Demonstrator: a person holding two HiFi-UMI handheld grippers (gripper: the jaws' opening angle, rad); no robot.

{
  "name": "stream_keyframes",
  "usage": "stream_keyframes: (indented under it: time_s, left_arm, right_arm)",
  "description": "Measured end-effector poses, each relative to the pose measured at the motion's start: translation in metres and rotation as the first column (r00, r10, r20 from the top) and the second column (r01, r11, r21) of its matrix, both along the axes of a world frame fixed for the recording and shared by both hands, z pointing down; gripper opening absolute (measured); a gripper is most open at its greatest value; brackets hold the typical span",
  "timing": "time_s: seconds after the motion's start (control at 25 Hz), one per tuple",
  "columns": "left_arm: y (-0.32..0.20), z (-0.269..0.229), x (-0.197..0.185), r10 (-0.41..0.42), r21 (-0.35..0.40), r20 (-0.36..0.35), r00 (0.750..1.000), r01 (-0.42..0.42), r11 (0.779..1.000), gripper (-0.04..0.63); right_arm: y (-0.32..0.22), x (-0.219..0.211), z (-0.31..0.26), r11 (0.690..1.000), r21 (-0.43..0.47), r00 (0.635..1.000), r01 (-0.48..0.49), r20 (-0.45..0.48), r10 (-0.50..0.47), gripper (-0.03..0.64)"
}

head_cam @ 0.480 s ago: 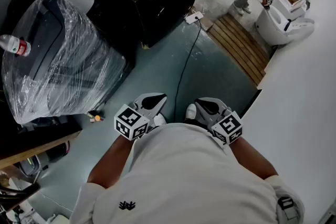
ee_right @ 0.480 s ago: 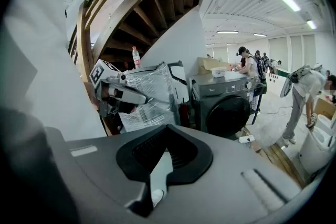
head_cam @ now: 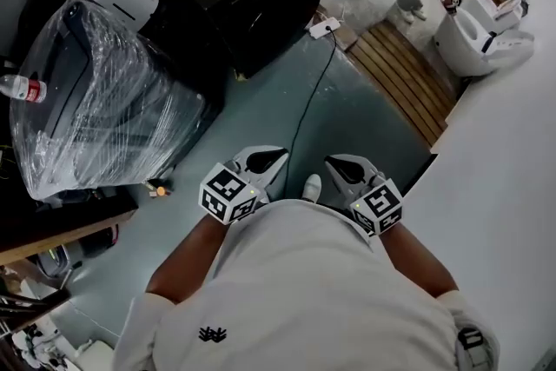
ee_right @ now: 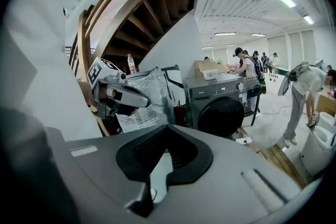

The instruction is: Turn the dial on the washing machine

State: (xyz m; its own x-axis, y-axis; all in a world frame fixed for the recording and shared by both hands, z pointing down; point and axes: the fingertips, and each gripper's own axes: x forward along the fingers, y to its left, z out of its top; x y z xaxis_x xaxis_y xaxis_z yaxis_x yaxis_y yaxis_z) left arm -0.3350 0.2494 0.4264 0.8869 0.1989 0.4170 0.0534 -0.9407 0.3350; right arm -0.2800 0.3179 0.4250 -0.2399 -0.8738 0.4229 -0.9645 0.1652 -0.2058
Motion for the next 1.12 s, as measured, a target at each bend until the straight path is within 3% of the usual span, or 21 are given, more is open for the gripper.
stream_keyframes:
  time_s: [0.28, 0.52, 0.8, 1.12]
  left_arm:
    - [0.008, 0.004, 0.066, -0.039, 0.004, 0.008, 0.999, 0.039, 0.999, 0.054]
    - [-0.017, 0.009, 0.102, -0.073, 0.017, 0.029, 0.997, 0.073, 0.997, 0.054]
    - [-0.088, 0.027, 0.161, -0.045, 0.001, 0.026, 0.999, 0.045, 0.999, 0.055]
    - [-0.184, 0.020, 0.229, 0.037, -0.030, -0.019, 0.999, -0.038, 0.999, 0.054]
  right_arm:
    - [0.011, 0.071, 0.014, 1.000, 0.003, 1.000, 0.001, -0.007, -0.001, 0.002]
    - [-0.013, 0.120, 0.023, 0.999, 0.020, 0.999, -0.041, 0.008, 0.041, 0.020]
    - [-0.074, 0.181, 0.038, 0.994, -0.020, 0.995, -0.103, -0.019, 0.103, 0.023]
    - [-0.184, 0.252, 0.033, 0.991, -0.048, 0.987, -0.123, -0.107, 0.118, 0.041]
